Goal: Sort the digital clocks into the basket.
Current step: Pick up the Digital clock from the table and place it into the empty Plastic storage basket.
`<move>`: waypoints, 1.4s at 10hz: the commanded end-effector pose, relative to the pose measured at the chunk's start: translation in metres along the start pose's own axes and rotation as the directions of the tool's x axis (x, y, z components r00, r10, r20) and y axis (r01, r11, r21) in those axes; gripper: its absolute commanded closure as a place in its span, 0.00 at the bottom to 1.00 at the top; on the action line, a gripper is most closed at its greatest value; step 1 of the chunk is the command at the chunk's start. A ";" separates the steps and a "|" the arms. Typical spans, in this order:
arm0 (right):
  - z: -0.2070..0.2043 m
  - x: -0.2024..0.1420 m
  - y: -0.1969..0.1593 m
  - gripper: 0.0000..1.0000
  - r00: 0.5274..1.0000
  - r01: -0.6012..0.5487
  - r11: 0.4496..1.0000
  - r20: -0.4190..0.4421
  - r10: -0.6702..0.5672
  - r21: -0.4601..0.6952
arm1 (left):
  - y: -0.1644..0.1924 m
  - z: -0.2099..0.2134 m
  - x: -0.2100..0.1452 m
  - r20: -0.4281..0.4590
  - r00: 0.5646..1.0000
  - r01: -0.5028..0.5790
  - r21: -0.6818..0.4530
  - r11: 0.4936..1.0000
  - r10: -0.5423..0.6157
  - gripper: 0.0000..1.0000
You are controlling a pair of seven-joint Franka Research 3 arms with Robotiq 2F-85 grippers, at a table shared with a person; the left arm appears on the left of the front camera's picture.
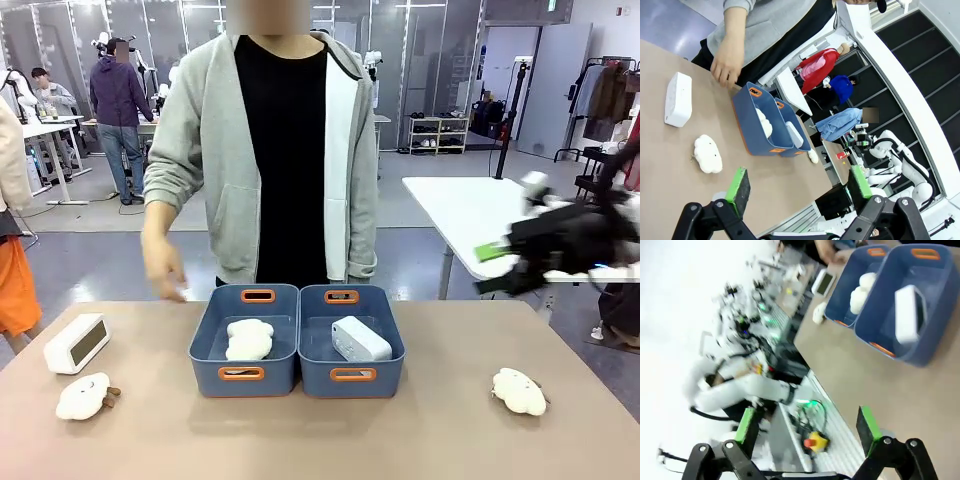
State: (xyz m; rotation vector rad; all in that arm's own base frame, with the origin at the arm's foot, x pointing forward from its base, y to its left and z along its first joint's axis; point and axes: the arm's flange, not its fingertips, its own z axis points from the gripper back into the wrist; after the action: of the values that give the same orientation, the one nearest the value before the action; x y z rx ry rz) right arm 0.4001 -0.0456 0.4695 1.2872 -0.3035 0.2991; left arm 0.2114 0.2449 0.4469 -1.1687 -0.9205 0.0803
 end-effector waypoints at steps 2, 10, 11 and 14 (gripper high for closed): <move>0.110 -0.055 -0.042 0.00 0.933 0.153 0.979 0.307 -0.188 0.136 | -0.002 0.001 0.002 0.011 1.000 0.003 -0.018 1.000 -0.002 0.00; 0.179 -0.121 -0.074 0.00 0.840 0.227 0.960 0.465 -0.279 0.165 | -0.002 0.001 0.002 0.011 1.000 0.003 -0.018 1.000 -0.002 0.00; 0.179 -0.121 -0.074 0.00 0.840 0.227 0.960 0.465 -0.279 0.165 | -0.002 0.001 0.002 0.011 1.000 0.003 -0.018 1.000 -0.002 0.00; 0.179 -0.121 -0.074 0.00 0.840 0.227 0.960 0.465 -0.279 0.165 | -0.002 0.001 0.002 0.011 1.000 0.003 -0.018 1.000 -0.002 0.00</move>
State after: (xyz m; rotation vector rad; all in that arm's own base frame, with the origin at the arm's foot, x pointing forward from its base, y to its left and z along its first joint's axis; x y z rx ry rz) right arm 0.3105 -0.2434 0.3999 1.4814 -0.5482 -0.2638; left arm 0.2114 0.2448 0.4469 -1.1689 -0.9202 0.0799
